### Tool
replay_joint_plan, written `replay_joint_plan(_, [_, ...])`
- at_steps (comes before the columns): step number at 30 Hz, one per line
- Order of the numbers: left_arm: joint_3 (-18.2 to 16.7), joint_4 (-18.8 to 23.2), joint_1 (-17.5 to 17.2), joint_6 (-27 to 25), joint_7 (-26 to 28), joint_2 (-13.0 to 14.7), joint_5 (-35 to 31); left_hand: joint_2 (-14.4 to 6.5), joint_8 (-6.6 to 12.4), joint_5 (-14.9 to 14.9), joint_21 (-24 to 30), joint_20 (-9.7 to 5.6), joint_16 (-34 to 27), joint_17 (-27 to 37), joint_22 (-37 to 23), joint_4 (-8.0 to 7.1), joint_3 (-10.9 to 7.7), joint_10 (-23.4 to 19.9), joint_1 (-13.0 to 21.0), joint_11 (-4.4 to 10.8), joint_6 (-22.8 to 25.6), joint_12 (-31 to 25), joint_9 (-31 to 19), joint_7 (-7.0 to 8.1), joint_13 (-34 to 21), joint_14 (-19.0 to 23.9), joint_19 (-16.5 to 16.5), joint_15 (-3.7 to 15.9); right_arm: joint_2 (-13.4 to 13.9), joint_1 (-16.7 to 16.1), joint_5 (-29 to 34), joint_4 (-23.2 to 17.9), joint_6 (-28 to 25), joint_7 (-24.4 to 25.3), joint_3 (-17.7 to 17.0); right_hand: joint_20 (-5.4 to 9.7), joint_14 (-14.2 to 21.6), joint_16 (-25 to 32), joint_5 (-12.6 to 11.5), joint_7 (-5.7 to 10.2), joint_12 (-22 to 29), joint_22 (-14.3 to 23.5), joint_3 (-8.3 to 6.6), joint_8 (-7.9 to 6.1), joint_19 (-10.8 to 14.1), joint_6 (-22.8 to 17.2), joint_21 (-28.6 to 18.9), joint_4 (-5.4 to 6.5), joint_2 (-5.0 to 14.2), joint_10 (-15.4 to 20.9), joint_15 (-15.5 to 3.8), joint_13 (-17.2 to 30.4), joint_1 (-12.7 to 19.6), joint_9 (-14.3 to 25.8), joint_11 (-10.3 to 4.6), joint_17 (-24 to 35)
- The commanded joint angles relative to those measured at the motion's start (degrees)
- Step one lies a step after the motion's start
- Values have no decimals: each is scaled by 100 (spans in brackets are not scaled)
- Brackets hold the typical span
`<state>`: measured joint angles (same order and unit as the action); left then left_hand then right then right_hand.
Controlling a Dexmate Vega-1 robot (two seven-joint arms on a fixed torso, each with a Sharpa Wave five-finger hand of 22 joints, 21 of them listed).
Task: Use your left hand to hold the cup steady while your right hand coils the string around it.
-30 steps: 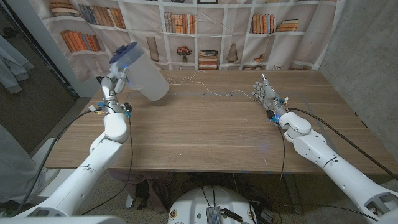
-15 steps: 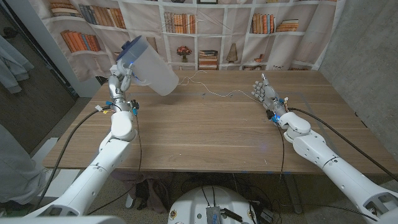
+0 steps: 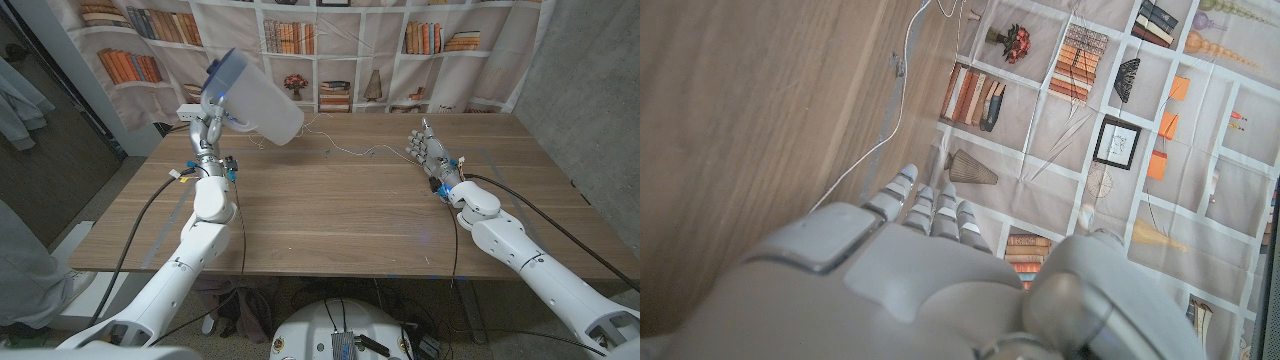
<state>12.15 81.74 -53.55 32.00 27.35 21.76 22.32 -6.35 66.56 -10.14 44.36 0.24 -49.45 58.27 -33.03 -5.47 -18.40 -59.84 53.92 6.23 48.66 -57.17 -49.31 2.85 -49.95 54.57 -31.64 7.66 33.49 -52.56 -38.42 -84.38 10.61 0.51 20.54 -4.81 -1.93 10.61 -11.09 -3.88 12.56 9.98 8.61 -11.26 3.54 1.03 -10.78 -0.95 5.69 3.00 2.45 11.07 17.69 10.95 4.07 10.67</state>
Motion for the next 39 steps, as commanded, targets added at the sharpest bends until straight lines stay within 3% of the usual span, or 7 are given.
replay_joint_plan(1, [75, -22, -29, 299, -346, -290, 362, -350, 9, -14, 91, 1, -48, 125, -14, -20, -60, -163, -361, -206, 281, -668, -45, -276, -669, -11, 70, -7, -7, 8, -27, 33, 20, -49, 2, -20, 20, 34, -1, -9, 44, 24, -12, -26, 34, -34, -38, -1, 7, 7, -15, 12, -9, 12, 18, 9])
replay_joint_plan(12, [111, 100, -142, 279, -436, -478, 632, -375, -12, -14, 229, 6, -72, 126, -65, 38, -31, -144, -400, -202, 221, -624, -83, -267, -635, -108, 203, -14, -32, -10, -44, 80, 83, -93, 2, -17, 69, 52, 0, -20, 46, 24, -13, -27, 35, -40, -37, 0, 8, 15, -45, 12, -15, 12, 12, 10])
replay_joint_plan(39, [482, -336, -20, 373, -935, -1068, 1245, -399, -54, -31, 572, 20, -141, 83, -119, 102, 9, -164, -509, -218, 233, -559, -89, -272, -545, -168, 389, -31, 117, -286, -98, -172, 81, 26, -127, -29, 79, 44, 0, -21, 30, 24, -22, -26, 39, -43, -36, -8, 14, -20, -46, 12, -10, 12, 25, 10])
